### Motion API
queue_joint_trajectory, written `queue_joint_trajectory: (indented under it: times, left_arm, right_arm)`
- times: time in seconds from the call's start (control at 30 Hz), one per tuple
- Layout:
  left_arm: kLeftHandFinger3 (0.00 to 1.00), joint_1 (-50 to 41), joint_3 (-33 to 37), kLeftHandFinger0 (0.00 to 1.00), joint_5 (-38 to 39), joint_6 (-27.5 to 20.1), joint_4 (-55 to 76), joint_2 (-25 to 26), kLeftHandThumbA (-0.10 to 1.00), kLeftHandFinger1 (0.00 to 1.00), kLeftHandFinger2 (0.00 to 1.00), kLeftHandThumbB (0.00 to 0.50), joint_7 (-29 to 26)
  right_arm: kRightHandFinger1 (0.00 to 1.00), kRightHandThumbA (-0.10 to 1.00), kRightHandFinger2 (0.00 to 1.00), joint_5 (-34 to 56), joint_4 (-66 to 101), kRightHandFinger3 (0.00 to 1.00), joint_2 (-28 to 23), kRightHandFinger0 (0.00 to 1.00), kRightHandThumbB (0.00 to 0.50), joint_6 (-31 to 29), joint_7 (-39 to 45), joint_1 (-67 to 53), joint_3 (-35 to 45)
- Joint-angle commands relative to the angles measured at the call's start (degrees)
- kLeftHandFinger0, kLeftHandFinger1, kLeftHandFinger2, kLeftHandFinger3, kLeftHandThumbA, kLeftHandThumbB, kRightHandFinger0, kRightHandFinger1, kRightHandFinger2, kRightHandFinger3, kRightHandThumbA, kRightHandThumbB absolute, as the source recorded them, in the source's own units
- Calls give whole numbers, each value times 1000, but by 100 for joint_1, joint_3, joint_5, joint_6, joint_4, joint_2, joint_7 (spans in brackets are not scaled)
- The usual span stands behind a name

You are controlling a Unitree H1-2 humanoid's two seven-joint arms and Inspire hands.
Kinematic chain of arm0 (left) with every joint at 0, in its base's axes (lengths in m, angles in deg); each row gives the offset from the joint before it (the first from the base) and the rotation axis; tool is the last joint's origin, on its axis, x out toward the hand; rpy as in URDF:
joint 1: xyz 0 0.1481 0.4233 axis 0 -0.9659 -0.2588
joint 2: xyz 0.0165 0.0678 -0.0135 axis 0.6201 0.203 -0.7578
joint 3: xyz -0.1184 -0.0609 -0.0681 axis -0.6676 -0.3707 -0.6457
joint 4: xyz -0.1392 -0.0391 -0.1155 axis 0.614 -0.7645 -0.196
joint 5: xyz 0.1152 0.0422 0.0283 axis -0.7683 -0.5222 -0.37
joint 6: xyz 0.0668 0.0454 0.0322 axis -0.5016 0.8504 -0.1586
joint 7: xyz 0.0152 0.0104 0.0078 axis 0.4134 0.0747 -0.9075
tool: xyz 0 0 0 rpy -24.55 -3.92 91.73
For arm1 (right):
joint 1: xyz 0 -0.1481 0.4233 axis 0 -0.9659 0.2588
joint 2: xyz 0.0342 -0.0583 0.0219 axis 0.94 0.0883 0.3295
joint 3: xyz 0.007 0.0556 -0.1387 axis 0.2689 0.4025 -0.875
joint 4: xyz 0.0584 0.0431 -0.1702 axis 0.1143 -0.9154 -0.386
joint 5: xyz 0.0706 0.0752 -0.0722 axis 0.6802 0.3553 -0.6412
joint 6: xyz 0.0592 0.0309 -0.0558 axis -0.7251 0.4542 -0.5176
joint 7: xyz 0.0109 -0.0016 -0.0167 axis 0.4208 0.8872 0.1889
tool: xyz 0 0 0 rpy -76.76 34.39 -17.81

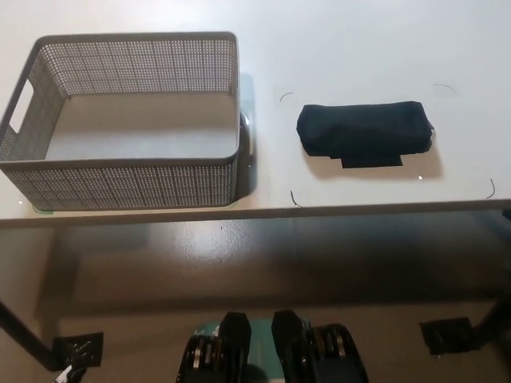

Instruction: Use the right hand to pick up the pencil case on the right hand side and put it into a grey container on the left side

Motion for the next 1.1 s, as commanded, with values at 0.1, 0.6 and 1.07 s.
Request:
queue_joint_trajectory:
  times: [0.1, 0.6, 1.07]
  left_arm:
    - [1000, -95, -51, 1000, -61, -237, 32, 210, 1000, 1000, 1000, 409, 84]
    - [1000, -136, 16, 1000, -34, -412, -176, 209, 1000, 1000, 1000, 440, 153]
    - [1000, -190, 42, 1000, -78, -397, -116, 122, 1000, 1000, 1000, 400, 104]
  right_arm:
    - [1000, 923, 1000, -1019, -153, 1000, -688, 1000, 500, 1631, 1020, 2216, -783]
    - [1000, 777, 1000, -2374, -3249, 1000, -530, 1000, 500, 1698, 1866, 5171, -2682]
    - [1000, 1000, 1000, -2217, -4930, 1000, 12, 1000, 500, 1934, 1903, 6116, -3282]
